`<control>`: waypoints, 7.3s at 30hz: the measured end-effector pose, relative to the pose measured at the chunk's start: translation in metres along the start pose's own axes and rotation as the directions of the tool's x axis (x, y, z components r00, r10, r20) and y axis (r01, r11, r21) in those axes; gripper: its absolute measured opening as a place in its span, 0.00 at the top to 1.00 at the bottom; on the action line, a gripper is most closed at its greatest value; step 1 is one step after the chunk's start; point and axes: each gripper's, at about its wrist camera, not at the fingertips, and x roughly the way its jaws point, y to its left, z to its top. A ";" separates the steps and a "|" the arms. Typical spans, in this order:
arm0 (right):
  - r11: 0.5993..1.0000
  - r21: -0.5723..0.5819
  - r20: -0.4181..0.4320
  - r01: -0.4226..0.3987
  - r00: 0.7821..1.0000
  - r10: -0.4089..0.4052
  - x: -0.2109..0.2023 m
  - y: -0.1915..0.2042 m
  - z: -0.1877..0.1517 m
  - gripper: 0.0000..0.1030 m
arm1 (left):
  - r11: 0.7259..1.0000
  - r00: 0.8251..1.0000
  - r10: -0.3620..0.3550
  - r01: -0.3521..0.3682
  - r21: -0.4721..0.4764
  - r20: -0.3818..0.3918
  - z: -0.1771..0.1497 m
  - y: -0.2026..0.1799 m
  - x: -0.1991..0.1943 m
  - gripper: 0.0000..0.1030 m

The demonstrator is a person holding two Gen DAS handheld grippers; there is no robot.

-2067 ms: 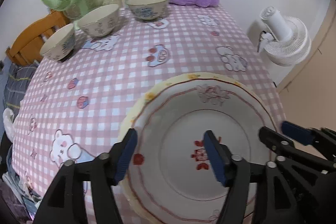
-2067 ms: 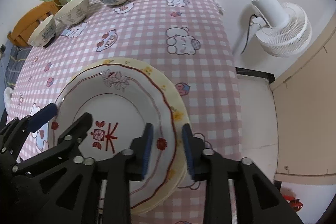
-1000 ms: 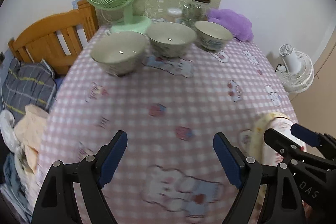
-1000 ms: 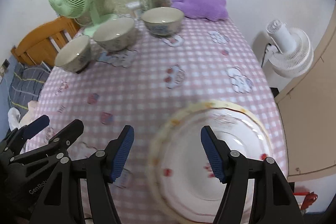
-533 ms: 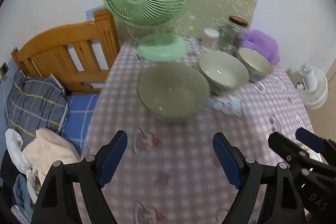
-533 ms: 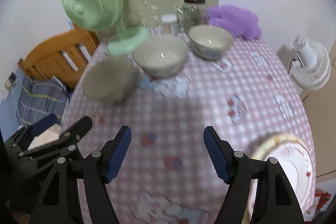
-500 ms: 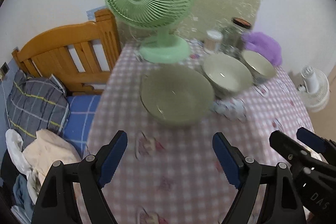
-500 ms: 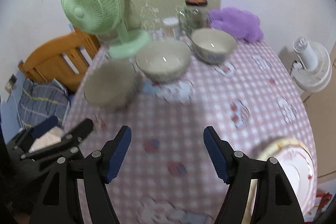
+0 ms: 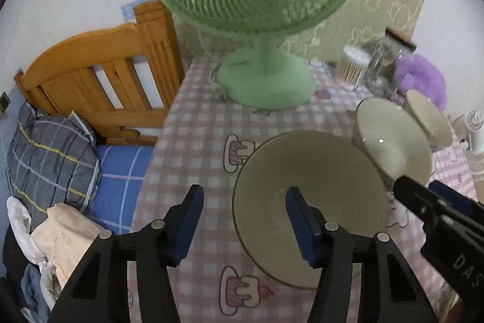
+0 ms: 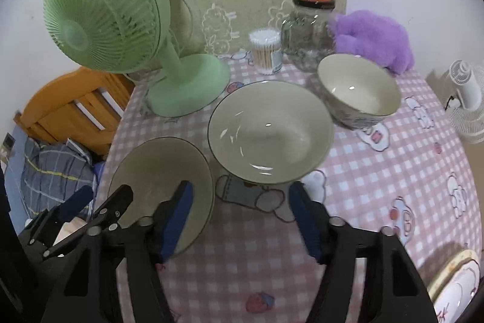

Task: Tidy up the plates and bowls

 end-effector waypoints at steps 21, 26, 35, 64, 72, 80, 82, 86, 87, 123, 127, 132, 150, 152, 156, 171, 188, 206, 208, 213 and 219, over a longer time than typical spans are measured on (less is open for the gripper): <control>1.000 0.010 -0.102 -0.007 0.995 0.008 0.041 0.022 0.005 0.82 | 0.996 0.998 -0.043 0.046 0.074 -0.046 0.006 -0.008 0.027 0.66; 1.000 -0.017 -0.093 -0.004 0.996 0.002 0.049 0.029 0.007 0.88 | 0.997 0.999 -0.009 0.013 0.075 -0.048 0.007 -0.002 0.028 0.82; 0.998 -0.052 -0.094 0.024 0.995 -0.029 0.034 0.034 -0.003 0.88 | 0.996 0.998 -0.017 0.023 0.089 -0.067 -0.007 -0.004 0.013 0.83; 0.994 -0.099 -0.098 0.036 0.994 -0.046 -0.097 -0.032 -0.111 0.88 | 0.995 0.996 -0.046 0.053 0.084 -0.082 -0.123 -0.067 -0.102 0.83; 0.989 -0.144 -0.117 0.007 0.993 -0.024 -0.112 -0.064 -0.137 0.88 | 0.999 0.993 -0.020 0.025 0.043 -0.117 -0.159 -0.095 -0.114 0.83; 0.985 -0.172 -0.141 -0.022 0.990 -0.003 -0.115 -0.092 -0.160 0.88 | 1.000 0.991 -0.012 0.014 0.015 -0.130 -0.186 -0.115 -0.120 0.83; 0.984 -0.176 -0.142 -0.027 0.990 0.002 -0.117 -0.097 -0.163 0.88 | 1.000 0.992 -0.001 0.004 0.017 -0.129 -0.189 -0.119 -0.121 0.83; 0.985 -0.166 -0.154 -0.037 0.988 0.012 -0.117 -0.106 -0.170 0.88 | 0.999 0.991 0.012 -0.008 0.033 -0.130 -0.197 -0.128 -0.121 0.83; 0.986 -0.165 -0.158 -0.038 0.987 0.012 -0.116 -0.108 -0.171 0.88 | 0.999 0.991 0.013 -0.008 0.036 -0.131 -0.198 -0.130 -0.121 0.83; 0.985 -0.170 -0.124 -0.044 0.992 0.023 -0.133 -0.104 -0.161 0.32 | 0.996 0.993 -0.079 0.082 0.033 -0.088 -0.185 -0.125 -0.143 0.25; 0.987 -0.157 -0.062 -0.012 0.998 0.002 -0.148 -0.092 -0.149 0.32 | 0.995 0.995 -0.089 0.091 0.048 -0.048 -0.165 -0.115 -0.153 0.25; 0.992 -0.128 -0.018 0.022 1.000 -0.024 -0.159 -0.077 -0.125 0.32 | 0.992 0.994 -0.110 0.110 0.062 0.001 -0.138 -0.107 -0.162 0.25; 0.989 -0.146 0.078 0.013 0.997 -0.002 -0.112 -0.077 -0.014 0.26 | 0.999 0.996 -0.033 0.031 0.031 0.082 -0.028 -0.125 -0.107 0.25; 0.989 -0.151 0.072 0.004 0.997 0.007 -0.101 -0.079 -0.001 0.26 | 1.000 0.997 -0.011 0.009 0.023 0.079 -0.017 -0.130 -0.095 0.25; 0.988 -0.157 0.042 -0.010 0.999 0.017 -0.073 -0.082 0.022 0.26 | 0.999 0.997 0.035 -0.035 0.001 0.068 0.001 -0.136 -0.070 0.25; 0.991 -0.097 -0.063 -0.095 0.994 0.089 0.023 -0.087 0.070 0.49 | 0.991 0.991 0.133 -0.133 -0.028 0.024 0.038 -0.144 0.006 0.25; 0.992 -0.077 -0.141 -0.103 0.986 0.092 0.081 -0.088 0.077 0.78 | 0.996 0.994 0.070 -0.075 -0.056 -0.083 0.044 -0.135 0.059 0.62; 0.991 -0.107 -0.168 -0.082 0.984 0.064 0.054 -0.098 0.046 0.84 | 0.996 0.989 0.082 -0.084 -0.009 -0.123 0.007 -0.146 0.030 0.67; 0.990 -0.116 -0.174 -0.077 0.983 0.056 0.046 -0.098 0.036 0.84 | 0.996 0.988 0.083 -0.085 -0.009 -0.133 -0.001 -0.147 0.025 0.67; 0.989 -0.125 -0.188 -0.083 0.980 0.059 0.026 -0.098 0.012 0.84 | 0.996 0.986 0.087 -0.087 0.007 -0.144 -0.023 -0.143 0.006 0.67; 0.986 -0.139 -0.210 -0.093 0.976 0.063 0.006 -0.095 -0.014 0.84 | 0.997 0.981 0.080 -0.078 0.016 -0.176 -0.042 -0.136 -0.004 0.67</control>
